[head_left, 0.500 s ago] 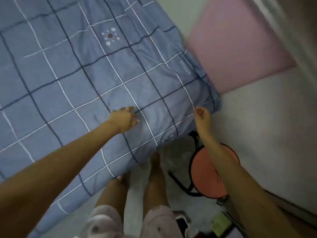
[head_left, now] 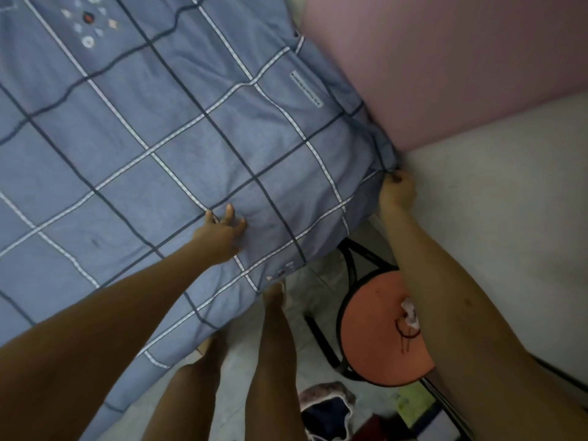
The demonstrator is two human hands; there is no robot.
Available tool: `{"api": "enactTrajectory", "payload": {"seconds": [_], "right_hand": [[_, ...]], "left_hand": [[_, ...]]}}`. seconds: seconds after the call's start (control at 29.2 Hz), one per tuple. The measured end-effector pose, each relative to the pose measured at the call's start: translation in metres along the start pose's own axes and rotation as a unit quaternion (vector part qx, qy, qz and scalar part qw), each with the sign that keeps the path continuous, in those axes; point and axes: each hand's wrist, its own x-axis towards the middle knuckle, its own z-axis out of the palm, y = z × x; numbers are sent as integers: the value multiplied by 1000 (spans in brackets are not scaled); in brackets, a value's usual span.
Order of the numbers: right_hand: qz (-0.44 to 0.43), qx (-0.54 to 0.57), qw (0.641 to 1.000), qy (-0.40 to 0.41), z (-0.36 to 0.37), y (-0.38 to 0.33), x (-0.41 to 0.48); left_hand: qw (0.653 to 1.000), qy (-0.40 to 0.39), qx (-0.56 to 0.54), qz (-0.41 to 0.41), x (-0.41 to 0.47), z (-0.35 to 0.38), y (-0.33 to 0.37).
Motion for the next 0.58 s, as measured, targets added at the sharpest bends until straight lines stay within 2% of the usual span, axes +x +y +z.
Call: {"api": "enactTrajectory", "payload": {"seconds": [0.1,0.24,0.34,0.41,0.45,0.48,0.51,0.58], "right_hand": [[-6,-43,994,103,-8,1,-20],[-61,-5,971,230,-19,-4,-69],[-148,61,964,211,-38,-13,-134],[-207,86,961,159,-46,-19,-182],[-244,87,958,121,-50,-23,-208],[-285,80,951,83,-52,-26,-231],[-340,65,937,48,-55,-29,-254],[-446,19,895,-12,-57,-36,-298]], "left_hand": [[1000,-9,4,3,-2,-7,5],[999,-34,-11,-9,-10,-11,6],[996,-48,-69,-20,-27,-31,9],[979,-30,-199,-32,-48,-48,10],[950,-10,-310,-43,-62,-55,8],[905,19,-422,-50,-74,-59,7],[843,43,-532,-62,-95,-61,6],[668,66,-736,-90,-148,-65,8]]}}
